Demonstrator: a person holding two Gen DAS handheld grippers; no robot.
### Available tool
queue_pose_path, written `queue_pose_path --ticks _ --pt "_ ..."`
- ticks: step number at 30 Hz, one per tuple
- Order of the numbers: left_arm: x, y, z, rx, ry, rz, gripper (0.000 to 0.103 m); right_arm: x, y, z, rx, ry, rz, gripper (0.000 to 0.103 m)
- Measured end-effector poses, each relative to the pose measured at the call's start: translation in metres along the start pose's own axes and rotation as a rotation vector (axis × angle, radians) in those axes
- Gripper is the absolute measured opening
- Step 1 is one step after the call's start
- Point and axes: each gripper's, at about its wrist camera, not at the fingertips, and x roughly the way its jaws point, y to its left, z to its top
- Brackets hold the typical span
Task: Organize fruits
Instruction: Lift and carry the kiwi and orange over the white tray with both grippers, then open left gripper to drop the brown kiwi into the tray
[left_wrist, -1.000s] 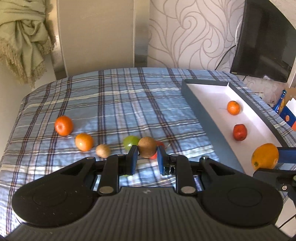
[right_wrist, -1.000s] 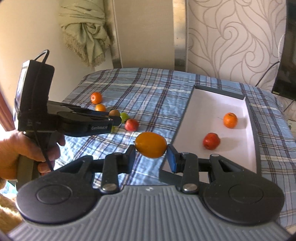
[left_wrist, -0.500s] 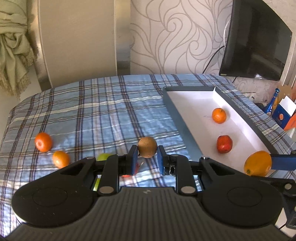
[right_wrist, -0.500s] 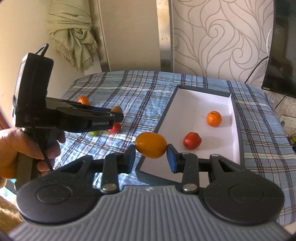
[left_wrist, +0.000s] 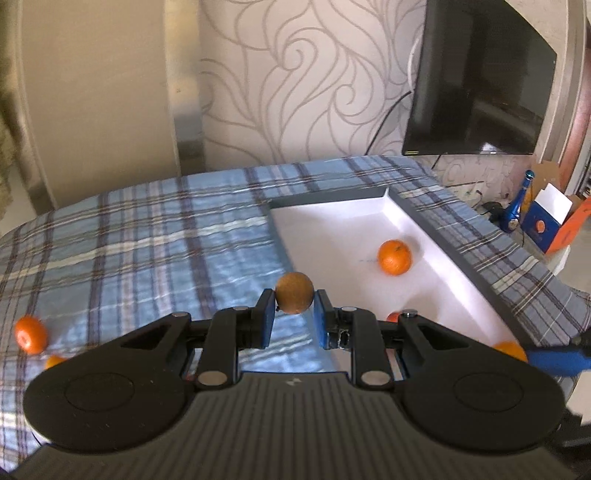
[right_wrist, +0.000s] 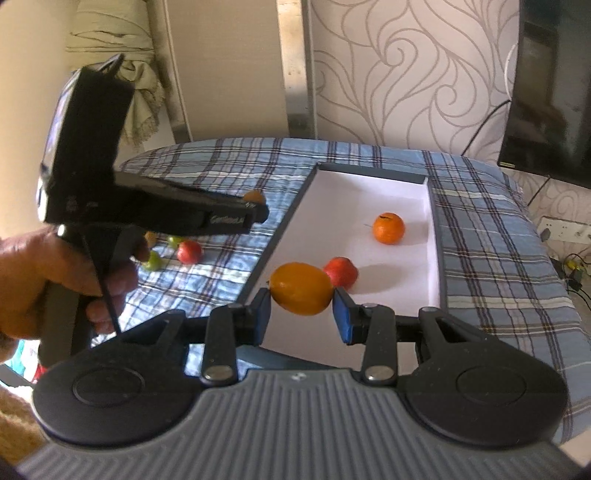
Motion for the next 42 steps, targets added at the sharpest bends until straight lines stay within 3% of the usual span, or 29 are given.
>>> queue_pose_path --ticks 12,28,42 --pt "0.047 -0.040 0.020 0.038 0.008 -0.040 0.026 -0.002 -0.021 -0.001 0.009 0.009 -0.058 0.039" --pt "0.084 -0.046 0.028 0.023 0.062 0.006 0.026 -0.004 -0.029 0.000 0.008 0.010 -0.091 0.039" --pt "0.089 -0.052 0.025 0.018 0.081 0.013 0.026 -0.006 -0.031 -0.002 0.016 0.003 -0.092 0.039"
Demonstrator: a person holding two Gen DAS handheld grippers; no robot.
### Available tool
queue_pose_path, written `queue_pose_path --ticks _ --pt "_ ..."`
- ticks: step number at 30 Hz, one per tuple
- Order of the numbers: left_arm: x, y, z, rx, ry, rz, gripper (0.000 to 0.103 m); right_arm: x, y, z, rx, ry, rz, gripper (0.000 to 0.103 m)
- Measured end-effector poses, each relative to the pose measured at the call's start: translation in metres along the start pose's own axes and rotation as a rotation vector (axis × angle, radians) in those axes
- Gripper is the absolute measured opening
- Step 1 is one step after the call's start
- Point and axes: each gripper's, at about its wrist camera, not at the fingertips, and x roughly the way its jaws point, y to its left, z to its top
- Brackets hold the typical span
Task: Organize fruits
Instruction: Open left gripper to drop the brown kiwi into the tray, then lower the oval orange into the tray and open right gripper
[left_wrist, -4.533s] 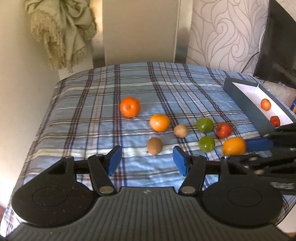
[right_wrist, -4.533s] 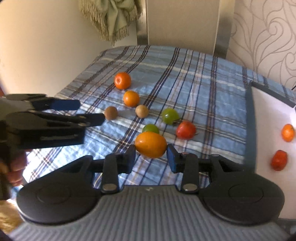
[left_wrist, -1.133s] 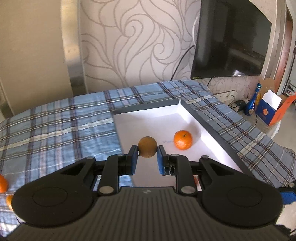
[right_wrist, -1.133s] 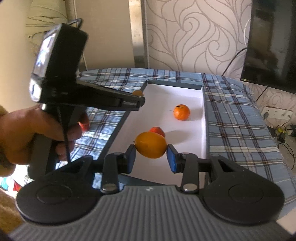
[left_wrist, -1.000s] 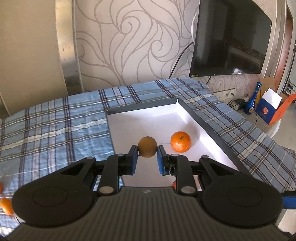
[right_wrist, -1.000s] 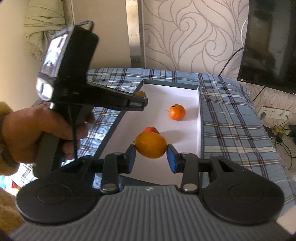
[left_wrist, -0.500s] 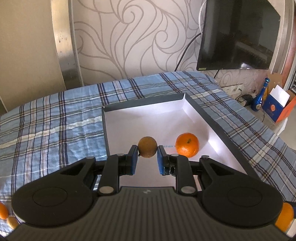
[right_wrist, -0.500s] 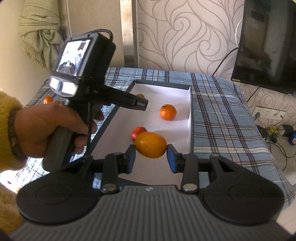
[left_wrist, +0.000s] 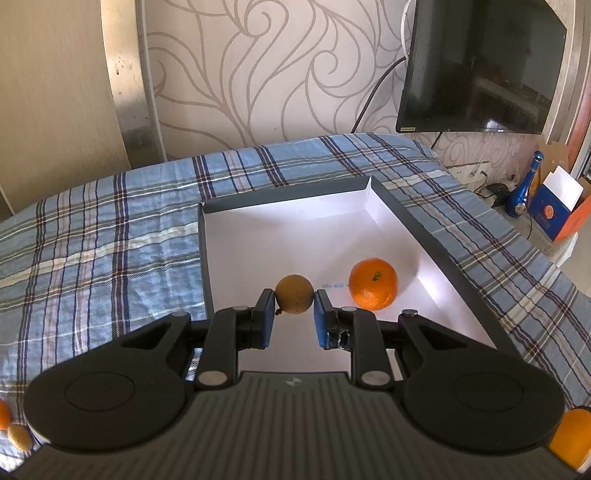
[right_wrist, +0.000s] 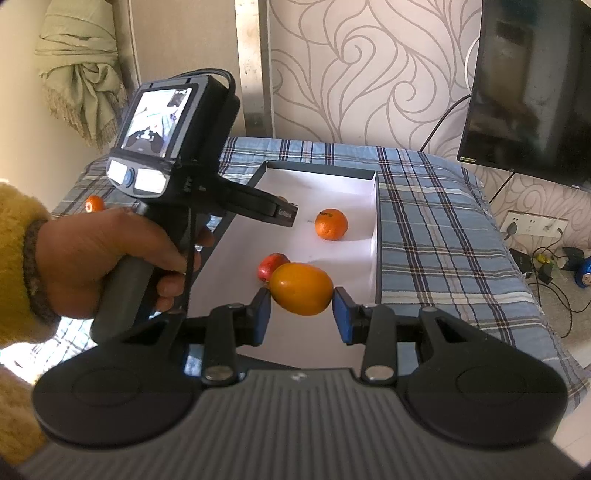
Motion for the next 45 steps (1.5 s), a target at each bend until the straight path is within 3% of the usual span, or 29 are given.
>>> queue_pose_path --ticks 13,18,27,32,45 --pt "-0.006 -0.004 0.000 0.005 0.006 0.003 0.028 -0.003 0.001 -0.003 0.020 -0.010 0.019 0.039" --pt "-0.017 -0.006 -0.001 0.008 -0.007 0.012 0.042 -0.006 -0.001 -0.006 0.036 -0.019 0.022 0.039" --pt "-0.045 -0.004 -0.005 0.000 -0.017 0.011 0.046 -0.008 -0.002 -0.010 0.077 -0.025 0.027 0.039" --pt "-0.066 0.000 -0.011 -0.004 -0.028 0.020 0.055 -0.008 0.003 -0.011 0.078 -0.029 0.027 0.039" --pt "-0.113 0.030 -0.034 -0.053 -0.041 0.046 0.058 -0.003 0.024 -0.012 0.069 -0.028 0.064 0.039"
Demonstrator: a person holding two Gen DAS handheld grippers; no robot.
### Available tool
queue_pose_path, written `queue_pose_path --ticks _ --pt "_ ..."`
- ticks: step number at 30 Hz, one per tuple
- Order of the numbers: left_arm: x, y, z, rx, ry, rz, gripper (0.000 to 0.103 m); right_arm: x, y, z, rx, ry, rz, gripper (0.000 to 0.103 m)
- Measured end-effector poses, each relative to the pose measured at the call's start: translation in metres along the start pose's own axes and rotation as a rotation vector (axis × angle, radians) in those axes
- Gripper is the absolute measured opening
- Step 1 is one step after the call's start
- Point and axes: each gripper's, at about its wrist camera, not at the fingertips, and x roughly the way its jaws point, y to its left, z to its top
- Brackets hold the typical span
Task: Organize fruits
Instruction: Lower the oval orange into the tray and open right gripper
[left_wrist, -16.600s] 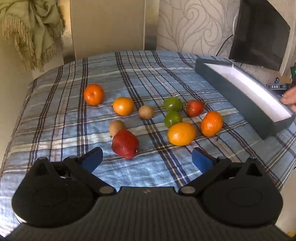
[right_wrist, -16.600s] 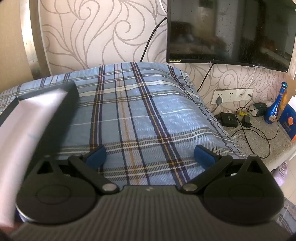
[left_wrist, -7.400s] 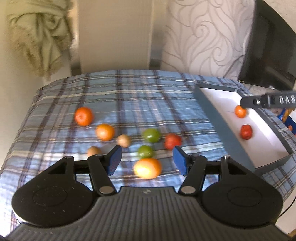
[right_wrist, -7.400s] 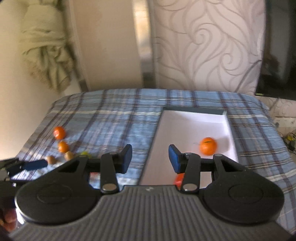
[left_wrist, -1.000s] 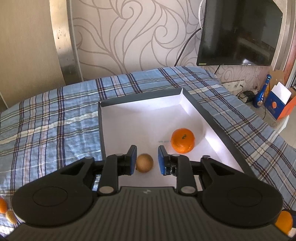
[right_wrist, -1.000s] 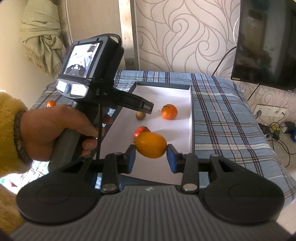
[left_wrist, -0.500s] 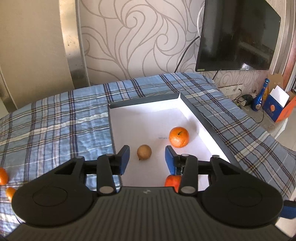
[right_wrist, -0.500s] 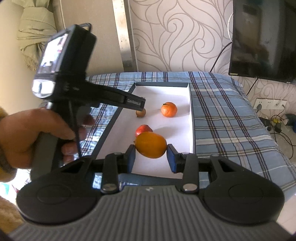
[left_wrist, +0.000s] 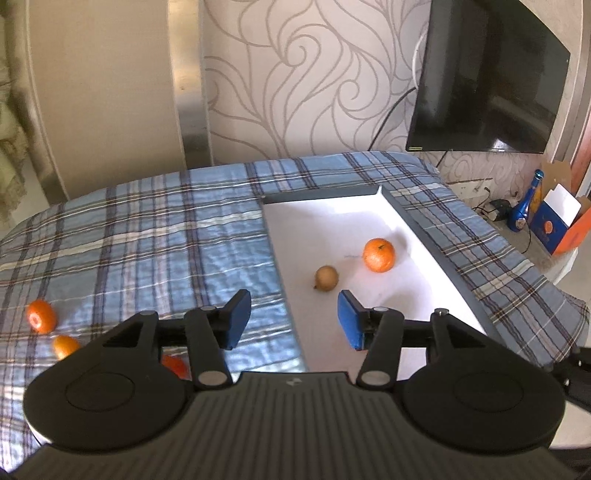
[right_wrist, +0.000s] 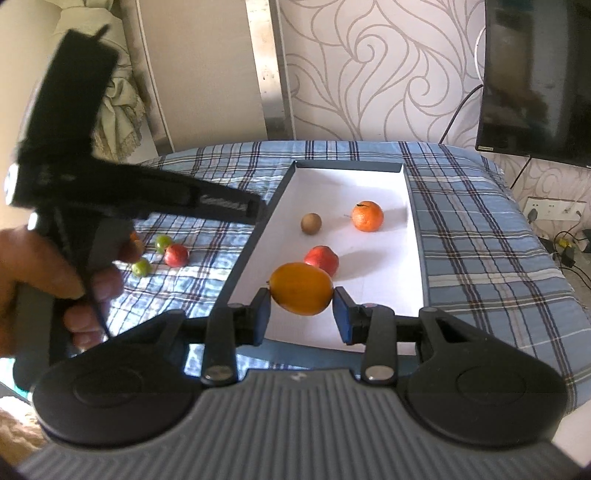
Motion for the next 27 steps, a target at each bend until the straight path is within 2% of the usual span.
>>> queue_pose_path --ticks 6,13,22,27 --pt "-0.025 0.017 -0.020 0.008 -0.038 0.027 0.063 0.007 0.003 -0.001 0.015 0.013 -0.013 0.039" --pt "-0.033 0.042 -0.039 -0.032 -0.003 0.033 0.063 0.021 0.003 -0.002 0.030 0.038 -0.037 0.039" --pt "-0.036 0.061 -0.046 -0.061 -0.001 0.063 0.063 0.044 -0.010 -0.007 0.089 0.079 -0.110 0.039" --pt "-0.039 0.073 -0.046 -0.087 -0.005 0.091 0.063 0.052 -0.017 -0.005 0.127 0.068 -0.153 0.039"
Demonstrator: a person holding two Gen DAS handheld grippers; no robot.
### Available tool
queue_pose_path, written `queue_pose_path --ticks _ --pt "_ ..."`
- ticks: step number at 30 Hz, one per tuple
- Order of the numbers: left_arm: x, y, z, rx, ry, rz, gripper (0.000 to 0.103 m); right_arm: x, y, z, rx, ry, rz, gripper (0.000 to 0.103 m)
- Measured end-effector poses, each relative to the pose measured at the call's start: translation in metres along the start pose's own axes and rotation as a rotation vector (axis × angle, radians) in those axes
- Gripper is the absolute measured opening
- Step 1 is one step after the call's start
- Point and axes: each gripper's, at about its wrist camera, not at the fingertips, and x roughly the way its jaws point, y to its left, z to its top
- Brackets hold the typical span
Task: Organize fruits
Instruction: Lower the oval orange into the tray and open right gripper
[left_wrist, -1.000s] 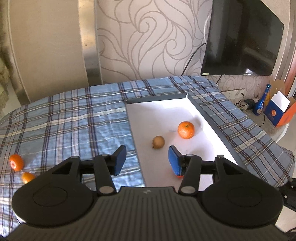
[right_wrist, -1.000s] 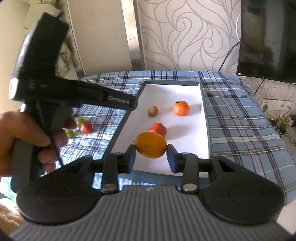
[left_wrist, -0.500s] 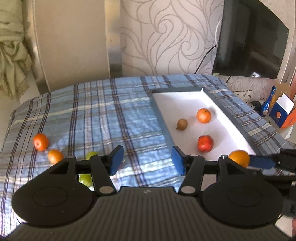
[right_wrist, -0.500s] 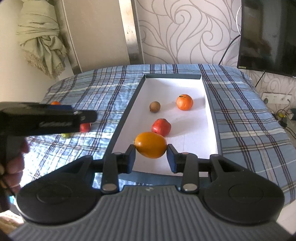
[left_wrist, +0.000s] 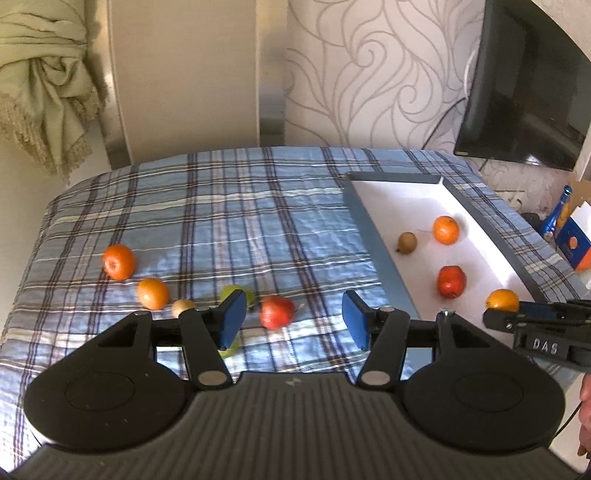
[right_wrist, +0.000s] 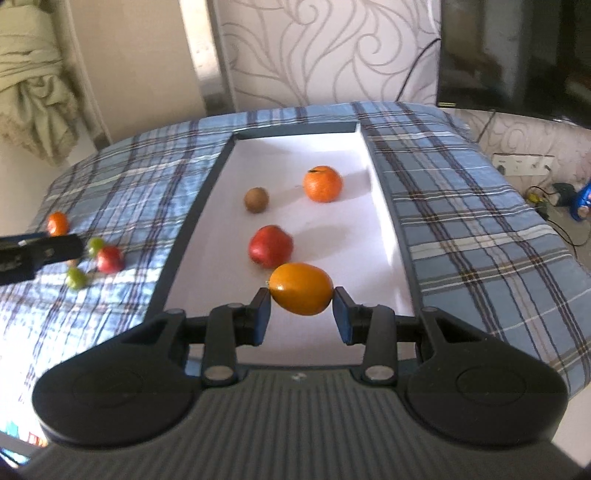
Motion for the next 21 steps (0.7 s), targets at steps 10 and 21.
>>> queue_pose_path --ticks 10,21 --pt "-0.003 0.017 -0.008 -0.028 0.011 0.026 0.063 0.006 0.002 -0.003 -0.002 -0.008 -0.075 0.046" --pt "-0.006 0.020 -0.017 -0.036 0.025 0.013 0.063 -0.023 0.016 -0.007 -0.068 -0.128 -0.058 0.055"
